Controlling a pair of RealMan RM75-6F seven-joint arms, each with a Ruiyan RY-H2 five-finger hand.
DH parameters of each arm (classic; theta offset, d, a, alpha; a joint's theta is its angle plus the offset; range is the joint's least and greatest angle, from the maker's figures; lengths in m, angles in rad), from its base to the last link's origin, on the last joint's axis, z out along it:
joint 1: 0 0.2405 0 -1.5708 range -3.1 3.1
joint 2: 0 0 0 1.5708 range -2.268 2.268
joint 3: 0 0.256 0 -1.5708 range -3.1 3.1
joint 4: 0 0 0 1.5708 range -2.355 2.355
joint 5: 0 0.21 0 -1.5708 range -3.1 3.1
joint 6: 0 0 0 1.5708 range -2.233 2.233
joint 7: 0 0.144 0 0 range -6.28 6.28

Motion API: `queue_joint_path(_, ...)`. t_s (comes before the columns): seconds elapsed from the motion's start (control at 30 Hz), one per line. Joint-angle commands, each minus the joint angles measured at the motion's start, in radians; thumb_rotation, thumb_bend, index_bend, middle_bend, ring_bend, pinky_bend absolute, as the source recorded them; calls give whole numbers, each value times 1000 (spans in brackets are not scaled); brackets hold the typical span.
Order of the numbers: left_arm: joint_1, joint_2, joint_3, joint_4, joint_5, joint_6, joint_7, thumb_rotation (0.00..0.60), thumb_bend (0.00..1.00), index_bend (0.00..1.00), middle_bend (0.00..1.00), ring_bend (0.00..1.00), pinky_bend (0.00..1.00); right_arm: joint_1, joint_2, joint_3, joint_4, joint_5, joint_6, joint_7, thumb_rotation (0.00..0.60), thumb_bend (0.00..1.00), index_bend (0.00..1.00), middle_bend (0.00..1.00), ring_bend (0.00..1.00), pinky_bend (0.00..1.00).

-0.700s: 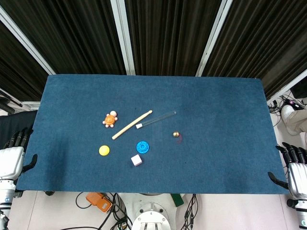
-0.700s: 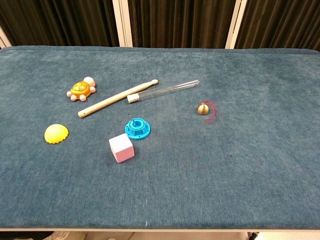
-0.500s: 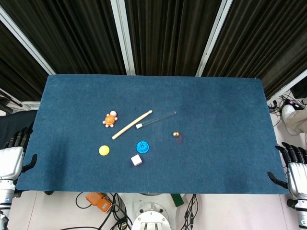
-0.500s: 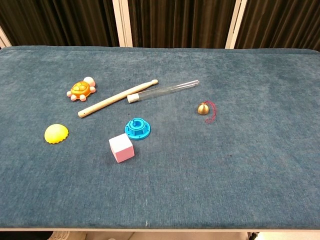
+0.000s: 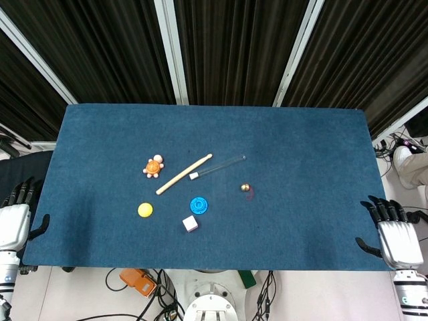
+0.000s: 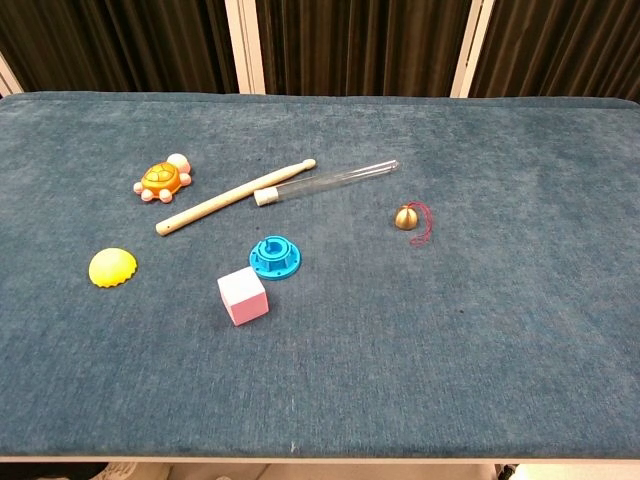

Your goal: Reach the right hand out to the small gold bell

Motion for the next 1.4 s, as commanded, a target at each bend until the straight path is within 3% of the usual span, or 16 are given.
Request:
queue_joint_path(0.03,-1,0,2,1,3,-2,2,600,383,67,0,47,224,68,-16,30,-15,16,-79,-58,600,298,255,201,189,158)
queue_joint_path(0.27,-1,2,-1,1,-7,-7,0,600,383,67,0,47,224,261,-89,125,23,94,-287,-126,600,299,286,201,189,167)
queue_joint_path(0.5,-2,5,-5,2,-17,-12,-9,600,383,67,0,47,224,420,-260,190,168,148,-407,-100,600,298,387,201,189,180)
queue_joint_path(0.97,-4,8,-7,7,-19,-18,-17,600,383,67,0,47,224,627,-494,220,432,244,-583,-35,600,299,429,201,189,186)
queue_joint_path(1.4,-5,12,-8,6,-24,-24,-27,600,383,67,0,47,224,725,-599,207,553,276,-659,12,600,299,458,201,190,187)
